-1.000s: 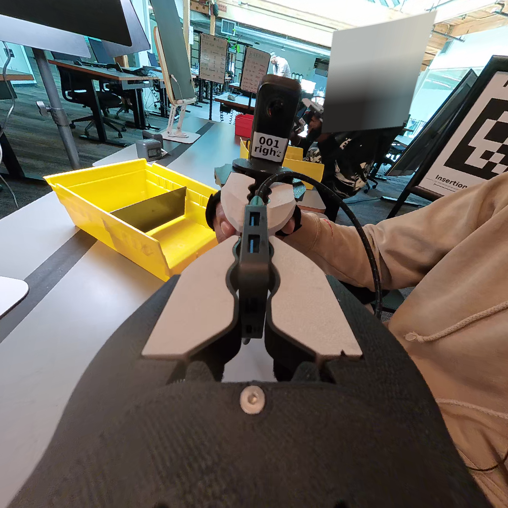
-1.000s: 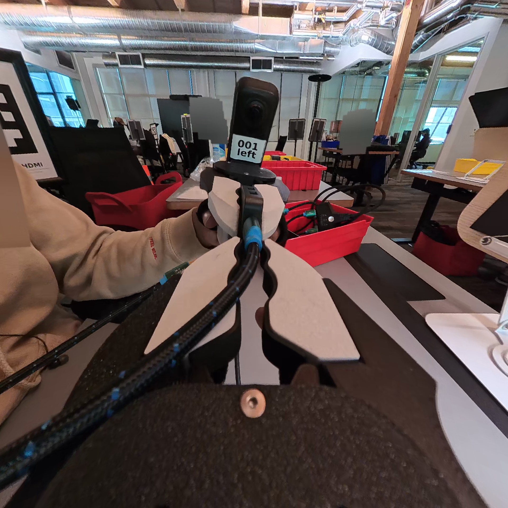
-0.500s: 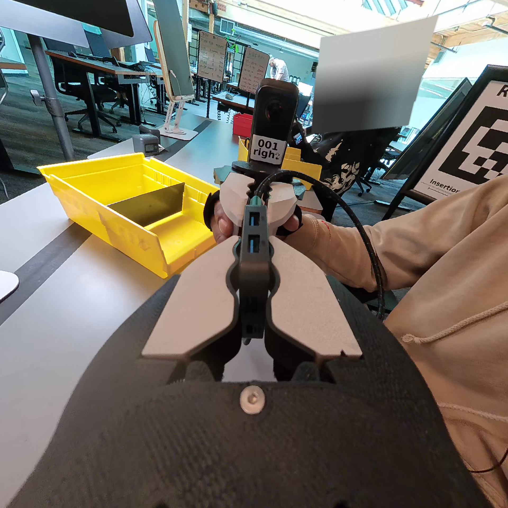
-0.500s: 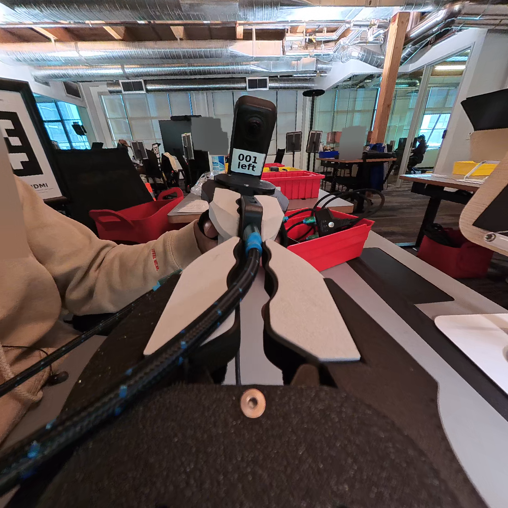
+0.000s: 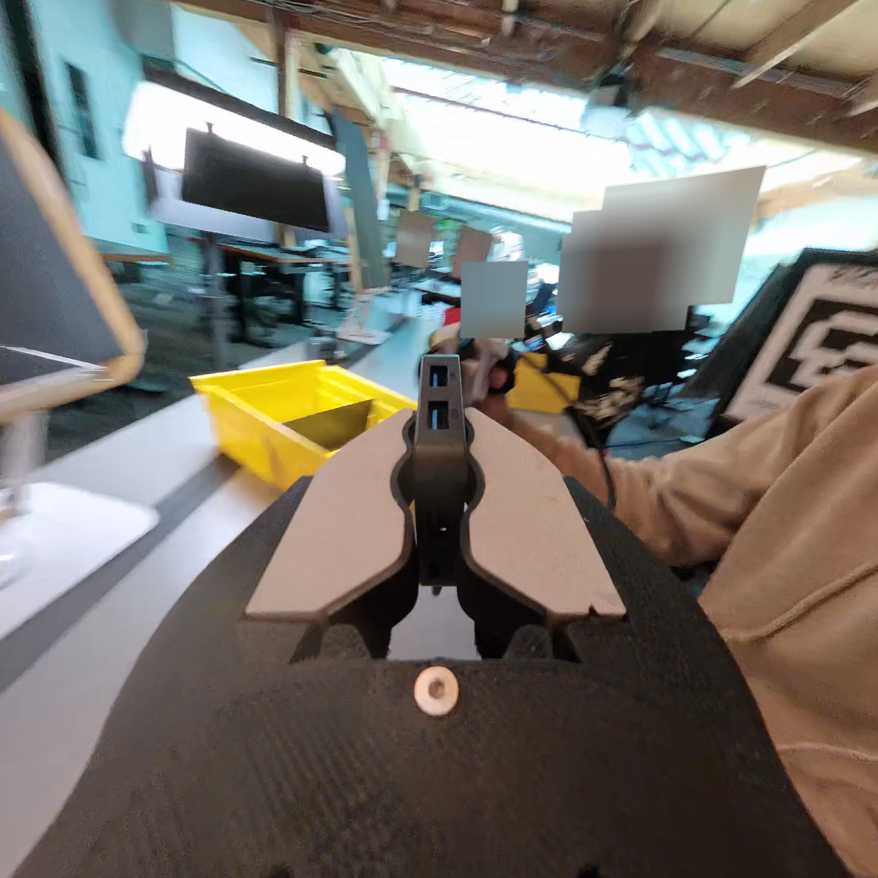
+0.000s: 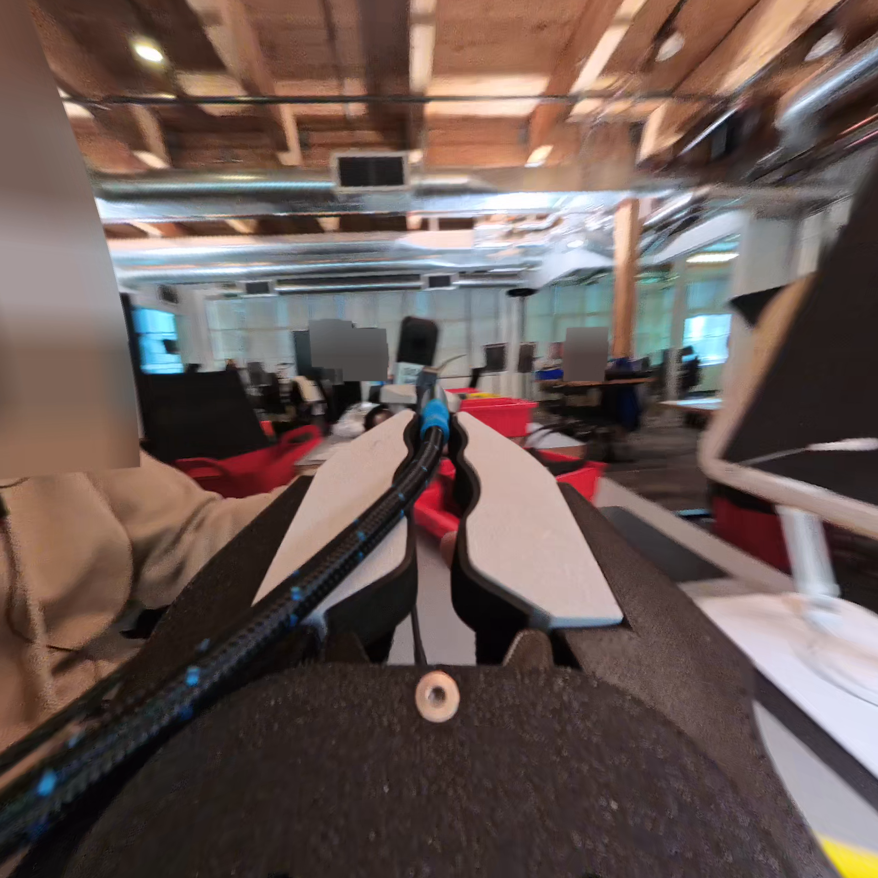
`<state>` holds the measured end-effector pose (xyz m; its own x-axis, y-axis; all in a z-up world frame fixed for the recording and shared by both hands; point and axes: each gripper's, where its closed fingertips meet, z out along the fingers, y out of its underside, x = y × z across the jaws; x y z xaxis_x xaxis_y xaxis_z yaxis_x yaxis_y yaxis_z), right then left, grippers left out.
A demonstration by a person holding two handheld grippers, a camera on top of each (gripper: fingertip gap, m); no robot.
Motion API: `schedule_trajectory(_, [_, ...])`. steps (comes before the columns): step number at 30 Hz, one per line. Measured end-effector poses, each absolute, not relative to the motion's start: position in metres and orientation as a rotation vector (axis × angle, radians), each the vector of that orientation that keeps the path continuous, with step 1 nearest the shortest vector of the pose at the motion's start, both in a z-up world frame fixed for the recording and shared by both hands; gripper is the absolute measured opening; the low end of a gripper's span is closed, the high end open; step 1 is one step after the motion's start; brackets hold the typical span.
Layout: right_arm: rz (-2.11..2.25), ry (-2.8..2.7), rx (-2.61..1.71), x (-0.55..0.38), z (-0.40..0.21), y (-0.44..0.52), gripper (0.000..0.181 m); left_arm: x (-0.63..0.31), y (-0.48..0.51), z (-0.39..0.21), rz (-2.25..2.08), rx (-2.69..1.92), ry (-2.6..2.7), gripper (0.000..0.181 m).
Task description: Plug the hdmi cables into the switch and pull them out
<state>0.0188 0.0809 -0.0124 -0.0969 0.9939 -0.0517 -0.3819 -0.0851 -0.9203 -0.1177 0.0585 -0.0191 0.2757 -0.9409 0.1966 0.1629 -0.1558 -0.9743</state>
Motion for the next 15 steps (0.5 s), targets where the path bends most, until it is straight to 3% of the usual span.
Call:
schedule_trajectory(8, [0.774, -0.880, -1.332, 0.094, -0.022, 0.147, 0.011, -0.141, 0.062, -0.020, -1.078, -1.410, 0.771, 0.014])
schedule_trajectory(15, [0.311, -0.443, -1.678, 0.176, -0.046, 0.209, 0.011, -0.121, 0.065, -0.034, -1.152, -1.439, 0.790, 0.014])
